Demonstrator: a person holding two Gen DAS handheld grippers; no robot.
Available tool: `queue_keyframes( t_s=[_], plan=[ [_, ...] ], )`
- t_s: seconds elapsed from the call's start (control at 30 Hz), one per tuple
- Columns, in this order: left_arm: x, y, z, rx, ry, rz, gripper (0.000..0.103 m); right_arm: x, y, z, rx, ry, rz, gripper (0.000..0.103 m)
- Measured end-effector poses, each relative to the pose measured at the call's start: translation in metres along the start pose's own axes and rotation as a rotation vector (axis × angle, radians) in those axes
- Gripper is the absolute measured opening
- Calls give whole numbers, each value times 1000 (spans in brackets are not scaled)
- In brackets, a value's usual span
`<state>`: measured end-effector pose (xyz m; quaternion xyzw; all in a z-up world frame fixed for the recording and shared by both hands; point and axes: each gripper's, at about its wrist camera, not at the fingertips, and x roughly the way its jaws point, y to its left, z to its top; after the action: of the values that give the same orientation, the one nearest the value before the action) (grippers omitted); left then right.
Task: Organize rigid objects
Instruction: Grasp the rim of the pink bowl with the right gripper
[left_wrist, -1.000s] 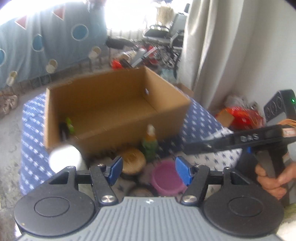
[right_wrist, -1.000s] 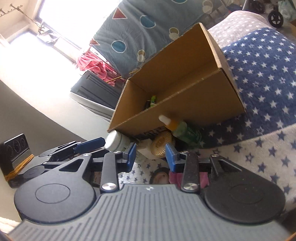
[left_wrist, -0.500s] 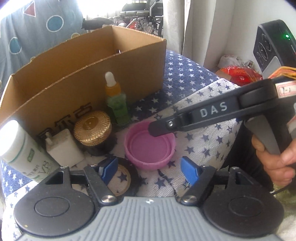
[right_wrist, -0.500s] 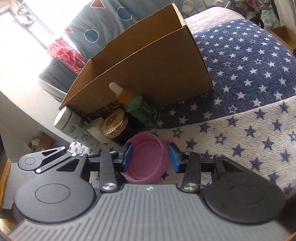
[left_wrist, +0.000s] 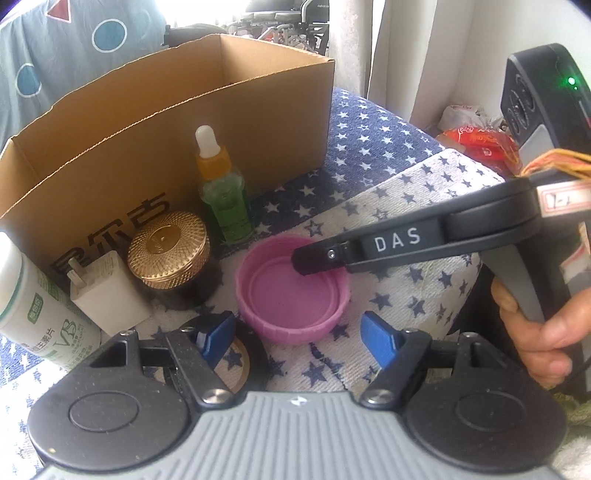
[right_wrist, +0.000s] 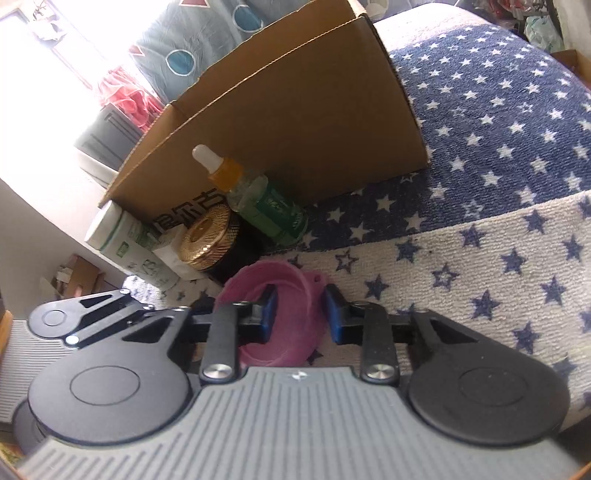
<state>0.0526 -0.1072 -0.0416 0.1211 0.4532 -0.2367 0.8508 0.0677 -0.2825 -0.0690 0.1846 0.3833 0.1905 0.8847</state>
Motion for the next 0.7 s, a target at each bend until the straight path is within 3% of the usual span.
queue_keyframes(
  t_s=[0.1, 0.5, 0.7],
  plan=[
    [2, -2, 2, 8, -3, -12, 76, -2, -4, 0, 7, -8, -1, 11],
    [9, -24, 12, 54, -28, -62, 75, -21, -20, -1, 26, -42, -41, 10],
    [14, -33, 12, 112, -29, 4, 75, -27, -34, -5, 73, -38, -32, 13]
  ],
)
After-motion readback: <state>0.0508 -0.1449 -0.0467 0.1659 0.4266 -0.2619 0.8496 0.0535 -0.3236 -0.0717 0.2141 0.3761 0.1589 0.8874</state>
